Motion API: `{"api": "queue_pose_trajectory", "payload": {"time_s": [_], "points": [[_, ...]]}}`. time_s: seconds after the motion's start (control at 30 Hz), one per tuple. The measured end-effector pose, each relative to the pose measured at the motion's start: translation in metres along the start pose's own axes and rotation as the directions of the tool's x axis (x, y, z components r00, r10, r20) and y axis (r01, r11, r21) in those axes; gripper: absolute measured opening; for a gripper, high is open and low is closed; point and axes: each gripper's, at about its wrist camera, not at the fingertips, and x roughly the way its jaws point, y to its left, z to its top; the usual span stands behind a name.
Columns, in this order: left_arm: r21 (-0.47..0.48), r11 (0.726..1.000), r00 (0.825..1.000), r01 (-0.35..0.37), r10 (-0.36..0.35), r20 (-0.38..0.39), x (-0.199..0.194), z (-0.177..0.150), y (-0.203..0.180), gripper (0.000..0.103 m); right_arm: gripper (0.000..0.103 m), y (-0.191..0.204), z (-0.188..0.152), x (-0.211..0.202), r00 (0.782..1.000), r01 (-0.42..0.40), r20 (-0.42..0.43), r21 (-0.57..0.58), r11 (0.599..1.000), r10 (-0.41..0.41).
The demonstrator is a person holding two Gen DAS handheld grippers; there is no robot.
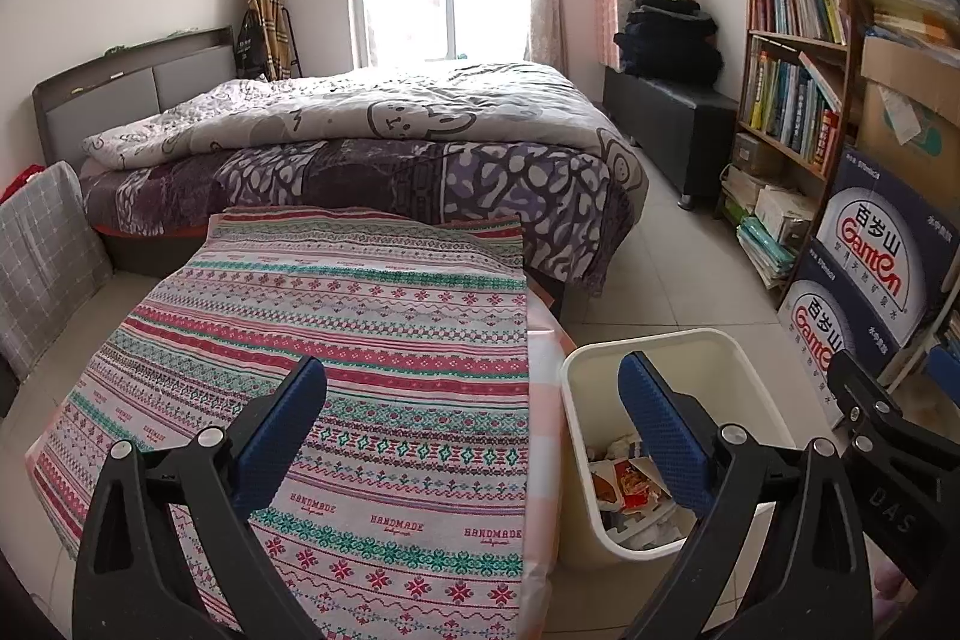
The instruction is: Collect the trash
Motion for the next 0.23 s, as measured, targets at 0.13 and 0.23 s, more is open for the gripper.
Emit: {"api": "queue_pose_trajectory", "payload": {"time_s": [0.13,0.23], "points": [[-0.014,1.000,1.000,-0.005,0.004,-0.012,0.0018,0.0009,0.0024,0.095,0.096,0.0007,0.0001,0.0000,1.000,0.001,0.001,0.001,1.000,-0.001],[-0.021,1.000,1.000,-0.005,0.005,-0.016,0.0023,0.0010,0.0047,0.095,0.096,0.0009,0.0001,0.0001,1.000,0.000,0.001,0.000,1.000,0.000]]}}
